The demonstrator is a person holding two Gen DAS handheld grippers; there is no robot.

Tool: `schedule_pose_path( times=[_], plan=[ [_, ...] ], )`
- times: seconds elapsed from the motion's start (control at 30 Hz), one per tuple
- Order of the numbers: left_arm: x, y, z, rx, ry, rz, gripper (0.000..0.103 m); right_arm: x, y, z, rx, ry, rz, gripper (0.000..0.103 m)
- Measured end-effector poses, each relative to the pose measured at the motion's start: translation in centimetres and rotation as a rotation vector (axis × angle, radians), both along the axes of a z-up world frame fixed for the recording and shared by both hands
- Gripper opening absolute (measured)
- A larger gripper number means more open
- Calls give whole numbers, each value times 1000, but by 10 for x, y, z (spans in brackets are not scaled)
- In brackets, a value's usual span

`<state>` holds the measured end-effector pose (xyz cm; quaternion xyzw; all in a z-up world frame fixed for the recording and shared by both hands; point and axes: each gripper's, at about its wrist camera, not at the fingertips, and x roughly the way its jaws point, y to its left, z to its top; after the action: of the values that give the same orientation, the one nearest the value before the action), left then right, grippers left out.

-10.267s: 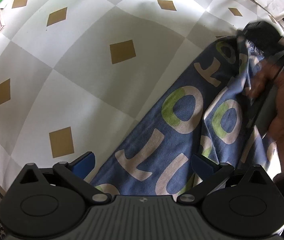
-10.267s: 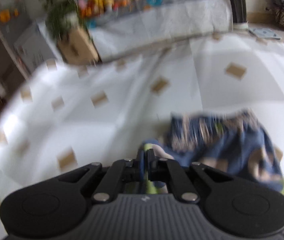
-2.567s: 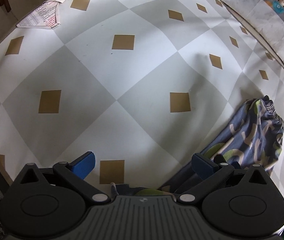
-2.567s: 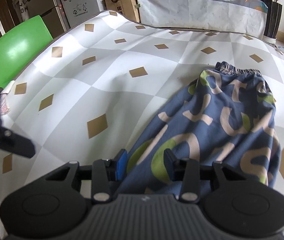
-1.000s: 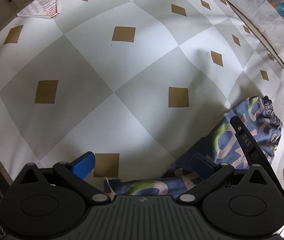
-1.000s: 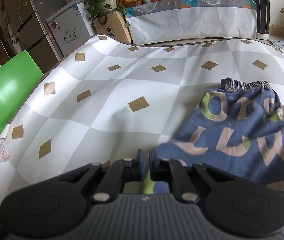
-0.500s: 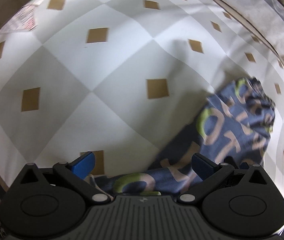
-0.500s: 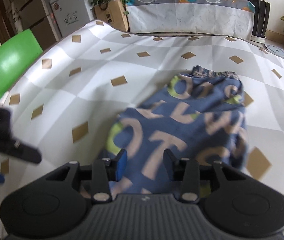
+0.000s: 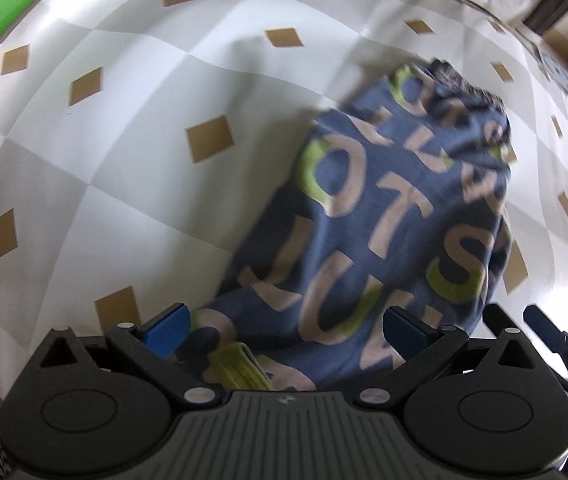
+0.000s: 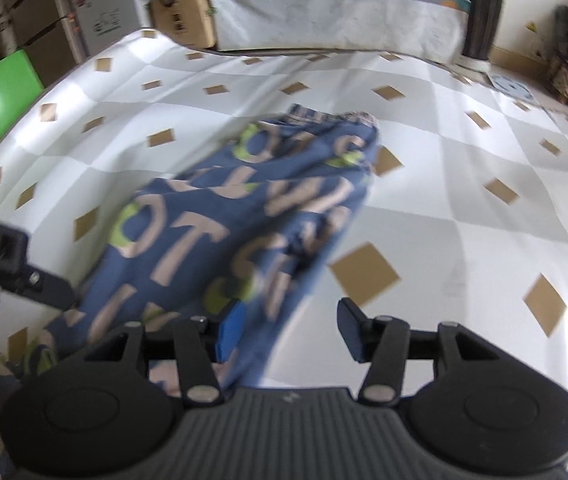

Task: Fold clothes
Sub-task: 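Grasp the green-lined cuff with the left tool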

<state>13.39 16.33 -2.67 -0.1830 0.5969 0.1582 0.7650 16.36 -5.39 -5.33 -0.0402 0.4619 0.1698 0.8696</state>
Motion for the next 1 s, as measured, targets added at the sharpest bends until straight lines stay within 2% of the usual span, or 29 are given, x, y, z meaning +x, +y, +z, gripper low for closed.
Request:
schedule_pose_path(
  times=[0.2, 0.33, 0.43, 0.53, 0.67, 0.8, 1.0],
  plan=[
    [2, -19, -8, 33, 18, -56, 103, 13, -12, -17, -43, 2, -54, 51],
    [1, -28, -10, 4, 9, -98, 103, 23, -16, -14, 48, 30, -88, 51],
    [1, -37, -12, 7, 8, -147, 103, 24, -10, -10, 46, 26, -42, 52],
    [1, -44, -14, 4, 9, -184, 103, 25, -5, -6, -2, 17, 0, 52],
    [1, -51, -17, 17, 5, -232, 103, 27, -8, -1, -29, 18, 31, 53],
    [-3, -58, -21, -2, 4, -295, 103, 27, -15, -3, -71, 36, 65, 53],
    [-5, -71, -28, -18, 15, -368, 103, 31, -22, -7, -15, 89, 65, 54]
  ],
)
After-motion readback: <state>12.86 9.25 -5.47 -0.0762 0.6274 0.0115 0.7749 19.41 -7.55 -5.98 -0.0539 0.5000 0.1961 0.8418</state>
